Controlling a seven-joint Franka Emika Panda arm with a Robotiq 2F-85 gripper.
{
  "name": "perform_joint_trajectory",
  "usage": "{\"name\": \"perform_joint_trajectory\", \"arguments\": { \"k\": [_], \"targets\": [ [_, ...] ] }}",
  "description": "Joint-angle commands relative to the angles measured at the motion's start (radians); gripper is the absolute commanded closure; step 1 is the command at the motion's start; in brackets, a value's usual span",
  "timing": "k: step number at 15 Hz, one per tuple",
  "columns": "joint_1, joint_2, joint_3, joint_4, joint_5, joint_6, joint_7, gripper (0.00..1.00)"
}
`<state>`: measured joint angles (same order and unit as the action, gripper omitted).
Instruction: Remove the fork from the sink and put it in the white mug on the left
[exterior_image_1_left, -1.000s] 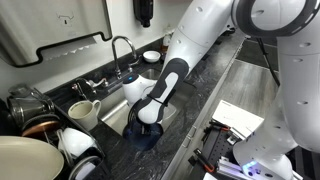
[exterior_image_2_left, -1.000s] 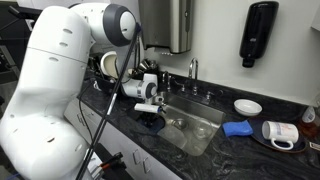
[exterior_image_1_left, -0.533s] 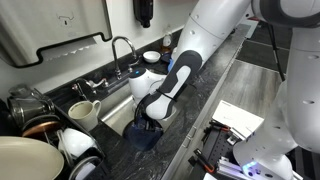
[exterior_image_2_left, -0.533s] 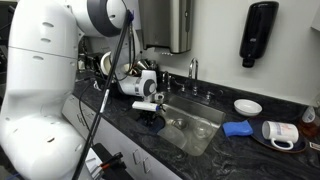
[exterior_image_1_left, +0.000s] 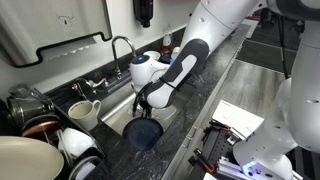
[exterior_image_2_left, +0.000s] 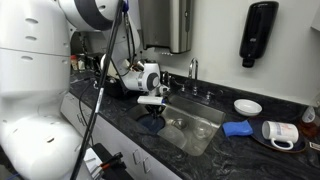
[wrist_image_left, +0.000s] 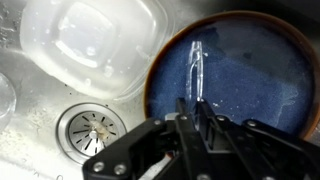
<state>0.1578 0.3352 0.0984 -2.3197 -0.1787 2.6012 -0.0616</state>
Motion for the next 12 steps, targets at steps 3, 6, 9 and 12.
{"name": "perform_joint_trajectory", "arguments": {
  "k": [3,6,9,12],
  "targets": [
    [-0.018,-0.091,0.009,0.001,0.005,-0.075,-0.053,0.96],
    [-0.008,-0.080,0.007,0.006,0.004,-0.050,-0.039,0.85],
    [-0.010,-0.093,0.008,0.006,0.005,-0.057,-0.048,0.85],
    [-0.010,-0.093,0.009,0.006,0.005,-0.058,-0.048,0.85]
  ]
}}
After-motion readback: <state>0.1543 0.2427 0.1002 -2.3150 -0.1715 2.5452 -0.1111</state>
